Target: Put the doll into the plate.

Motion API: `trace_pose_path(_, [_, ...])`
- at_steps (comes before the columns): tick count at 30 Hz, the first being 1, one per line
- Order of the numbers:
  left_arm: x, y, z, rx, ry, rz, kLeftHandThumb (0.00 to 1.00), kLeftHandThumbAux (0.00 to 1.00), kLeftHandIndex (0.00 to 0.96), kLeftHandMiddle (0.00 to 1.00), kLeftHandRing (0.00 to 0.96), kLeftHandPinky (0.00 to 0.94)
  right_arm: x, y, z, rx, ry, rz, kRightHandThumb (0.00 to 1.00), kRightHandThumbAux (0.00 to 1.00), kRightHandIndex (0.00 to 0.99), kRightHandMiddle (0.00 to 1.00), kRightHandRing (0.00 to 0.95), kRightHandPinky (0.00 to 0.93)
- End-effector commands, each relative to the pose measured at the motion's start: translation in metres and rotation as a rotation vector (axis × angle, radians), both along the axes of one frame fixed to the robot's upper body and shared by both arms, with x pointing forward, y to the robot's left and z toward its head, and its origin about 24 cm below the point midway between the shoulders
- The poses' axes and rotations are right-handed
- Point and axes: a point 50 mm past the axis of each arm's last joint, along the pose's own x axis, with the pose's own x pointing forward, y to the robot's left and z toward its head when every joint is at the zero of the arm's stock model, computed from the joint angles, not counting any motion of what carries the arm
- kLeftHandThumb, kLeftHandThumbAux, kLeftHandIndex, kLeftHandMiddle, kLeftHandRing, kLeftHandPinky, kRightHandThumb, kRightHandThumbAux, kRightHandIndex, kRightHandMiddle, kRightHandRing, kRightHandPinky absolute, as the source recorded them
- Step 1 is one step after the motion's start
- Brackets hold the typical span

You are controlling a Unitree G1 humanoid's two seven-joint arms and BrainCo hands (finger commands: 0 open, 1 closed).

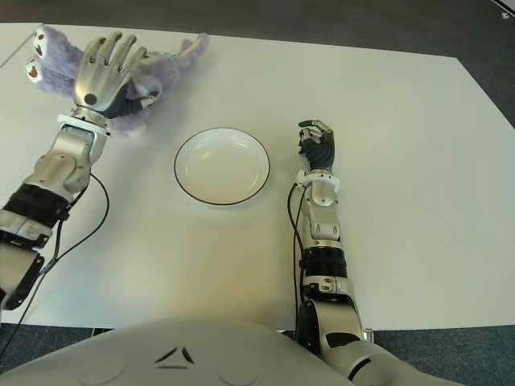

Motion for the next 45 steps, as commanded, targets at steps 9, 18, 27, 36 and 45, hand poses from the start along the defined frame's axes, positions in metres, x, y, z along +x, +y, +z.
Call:
trace_pose_path(9, [0.019, 0.001, -0.008, 0.069, 0.094, 0.102, 0.210, 0.144, 0.000, 0.000, 0.000, 0.000, -0.009, 0.000, -0.026, 0.021, 0.102, -0.006, 0.710, 0.718, 0.441, 0.777, 0.786, 0.719])
trace_pose_path(18, [0.025, 0.000, -0.010, 0.008, 0.184, 0.183, 0.194, 0.137, 0.000, 0.000, 0.000, 0.000, -0.009, 0.000, -0.026, 0.027, 0.103, -0.010, 0.711, 0.718, 0.441, 0.773, 0.783, 0.711])
trace_pose_path(27, [0.027, -0.003, -0.013, -0.125, 0.287, 0.287, 0.214, 0.144, 0.000, 0.000, 0.000, 0.000, -0.010, 0.000, -0.026, 0.023, 0.098, -0.012, 0.711, 0.717, 0.441, 0.775, 0.783, 0.713])
trace_pose_path(36, [0.026, -0.006, -0.015, -0.182, 0.338, 0.352, 0.202, 0.141, 0.000, 0.000, 0.000, 0.000, -0.010, -0.001, -0.025, 0.026, 0.096, -0.011, 0.710, 0.718, 0.441, 0.779, 0.787, 0.712])
trace_pose_path(45, [0.026, -0.005, -0.019, -0.202, 0.387, 0.432, 0.163, 0.141, 0.000, 0.000, 0.000, 0.000, -0.010, -0.002, -0.025, 0.031, 0.096, -0.010, 0.710, 0.718, 0.441, 0.775, 0.783, 0.713])
